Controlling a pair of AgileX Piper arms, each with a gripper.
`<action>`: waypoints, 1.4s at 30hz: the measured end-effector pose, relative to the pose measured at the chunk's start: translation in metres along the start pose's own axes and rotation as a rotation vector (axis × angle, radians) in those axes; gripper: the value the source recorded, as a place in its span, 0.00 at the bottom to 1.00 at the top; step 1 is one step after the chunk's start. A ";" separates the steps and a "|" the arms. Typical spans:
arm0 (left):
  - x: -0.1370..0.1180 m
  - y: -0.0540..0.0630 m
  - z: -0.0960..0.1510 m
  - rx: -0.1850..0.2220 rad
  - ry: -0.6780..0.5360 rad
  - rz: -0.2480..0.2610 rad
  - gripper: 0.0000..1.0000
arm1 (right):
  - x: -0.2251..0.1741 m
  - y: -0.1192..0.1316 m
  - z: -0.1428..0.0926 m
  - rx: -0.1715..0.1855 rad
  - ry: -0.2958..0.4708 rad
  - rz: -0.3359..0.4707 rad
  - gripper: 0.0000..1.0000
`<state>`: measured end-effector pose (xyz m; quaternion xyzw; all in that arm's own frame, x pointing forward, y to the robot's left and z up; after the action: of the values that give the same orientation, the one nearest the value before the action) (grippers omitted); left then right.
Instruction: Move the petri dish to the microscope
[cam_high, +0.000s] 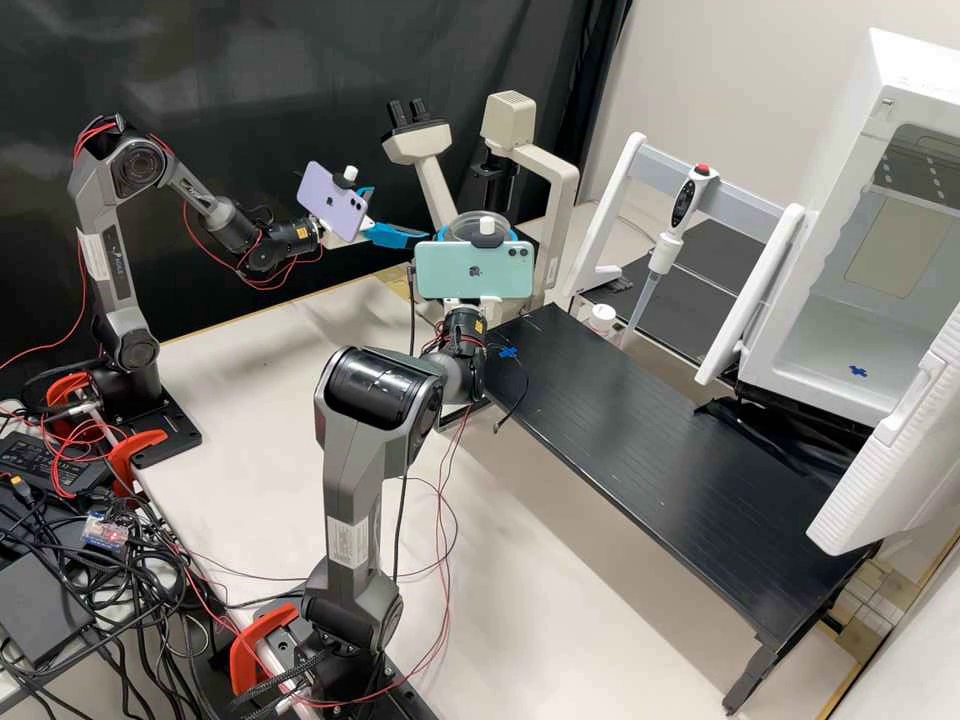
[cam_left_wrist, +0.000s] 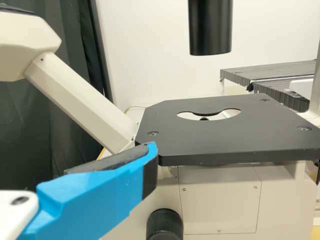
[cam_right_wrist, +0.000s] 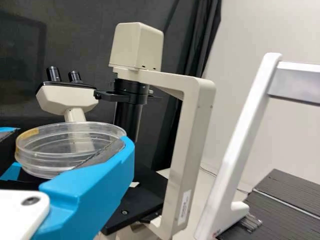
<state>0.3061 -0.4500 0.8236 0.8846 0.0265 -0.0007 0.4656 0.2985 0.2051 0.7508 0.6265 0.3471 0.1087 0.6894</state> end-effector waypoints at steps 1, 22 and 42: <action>0.000 0.000 0.000 0.000 0.000 0.000 1.00 | 0.003 0.000 0.000 -0.001 0.002 -0.001 0.00; 0.000 0.000 0.000 0.000 0.000 0.000 1.00 | 0.077 -0.037 0.034 0.028 -0.142 -0.122 0.00; 0.000 0.000 0.000 0.000 0.000 0.000 1.00 | 0.133 -0.066 0.051 0.022 -0.119 -0.141 0.00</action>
<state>0.3061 -0.4500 0.8236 0.8846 0.0265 -0.0007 0.4656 0.4084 0.2301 0.6421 0.6133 0.3498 0.0186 0.7079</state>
